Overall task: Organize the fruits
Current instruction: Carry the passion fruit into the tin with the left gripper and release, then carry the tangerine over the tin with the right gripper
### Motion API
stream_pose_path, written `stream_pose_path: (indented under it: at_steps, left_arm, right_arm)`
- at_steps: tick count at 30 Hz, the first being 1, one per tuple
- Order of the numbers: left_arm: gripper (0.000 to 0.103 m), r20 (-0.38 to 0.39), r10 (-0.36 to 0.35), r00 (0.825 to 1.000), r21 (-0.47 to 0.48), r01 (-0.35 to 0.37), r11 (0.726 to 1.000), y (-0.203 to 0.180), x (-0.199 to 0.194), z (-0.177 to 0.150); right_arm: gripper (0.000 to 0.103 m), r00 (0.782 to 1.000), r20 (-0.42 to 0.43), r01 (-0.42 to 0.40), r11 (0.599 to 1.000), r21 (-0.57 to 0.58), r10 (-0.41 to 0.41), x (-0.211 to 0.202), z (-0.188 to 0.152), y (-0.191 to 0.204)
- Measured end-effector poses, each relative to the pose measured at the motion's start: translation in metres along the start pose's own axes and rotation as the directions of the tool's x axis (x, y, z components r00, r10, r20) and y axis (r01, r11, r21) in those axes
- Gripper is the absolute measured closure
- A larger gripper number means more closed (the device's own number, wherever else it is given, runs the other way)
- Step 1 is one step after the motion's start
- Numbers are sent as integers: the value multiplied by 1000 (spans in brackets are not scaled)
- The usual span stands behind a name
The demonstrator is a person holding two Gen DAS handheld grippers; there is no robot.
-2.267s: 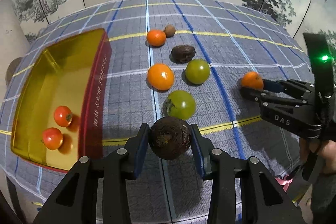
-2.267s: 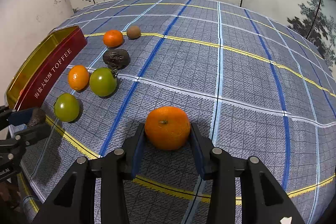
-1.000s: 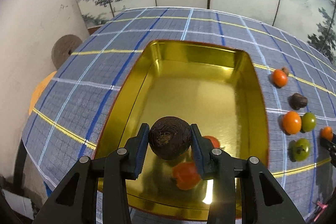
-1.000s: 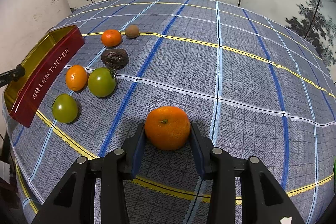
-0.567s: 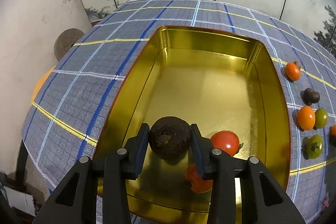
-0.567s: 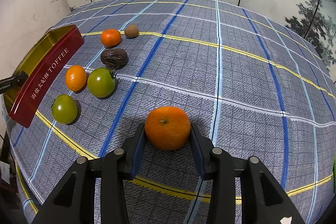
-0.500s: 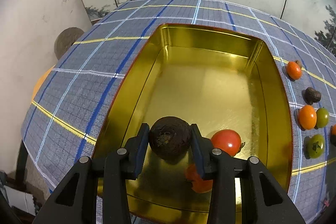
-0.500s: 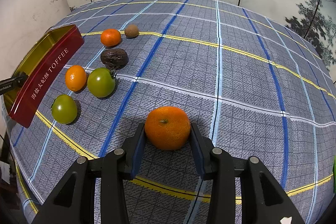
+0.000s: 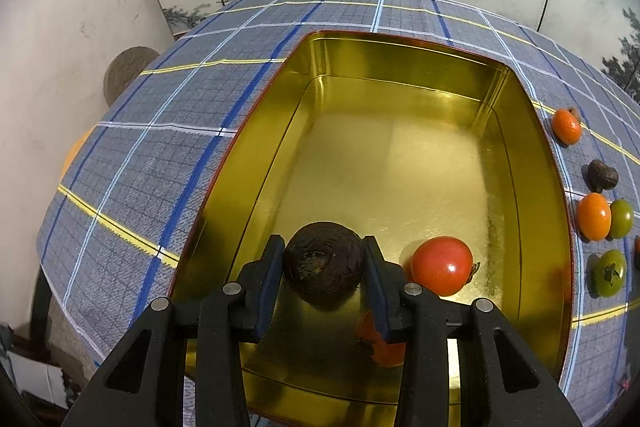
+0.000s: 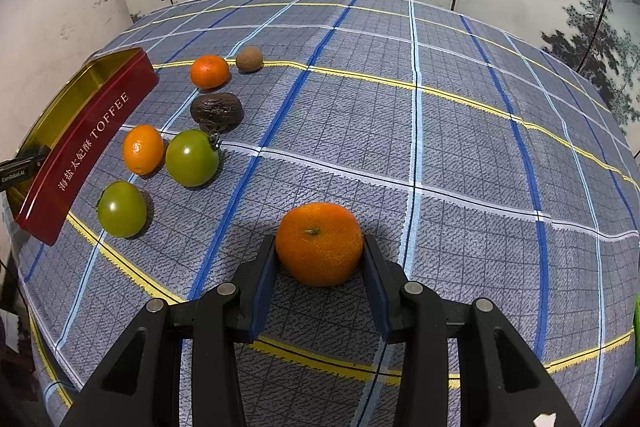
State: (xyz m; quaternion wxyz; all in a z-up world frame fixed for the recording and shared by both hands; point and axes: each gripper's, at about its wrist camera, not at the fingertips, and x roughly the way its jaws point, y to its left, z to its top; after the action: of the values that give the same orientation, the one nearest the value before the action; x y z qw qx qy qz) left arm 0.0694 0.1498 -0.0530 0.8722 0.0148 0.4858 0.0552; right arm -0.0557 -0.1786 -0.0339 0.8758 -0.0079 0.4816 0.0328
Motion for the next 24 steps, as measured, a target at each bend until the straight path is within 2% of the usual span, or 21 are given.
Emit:
stream_pose_path:
  at_steps: [17,19,22,24]
  left_arm:
    - [60,9,11,1000,2,-11,1000,2,-1,0]
    - [57,13,12,1000,7,-12,1000,1,-1,0]
    - [47,24,20,1000,16,-20,1000,0,-3,-1]
    - [46,31,24,999,20,-25,999,-1,-5,-1]
  right_arm:
    - [65,1000,6,9,1000,-4,-9,-3,4,6]
    - [65,1000,14,7,1000,-6,-7,-6,5,6]
    - [65,1000,27,1,1000,-13,-1,-12,9,12]
    - [65,999,38,-6,1000,-20,7,-16,13,18]
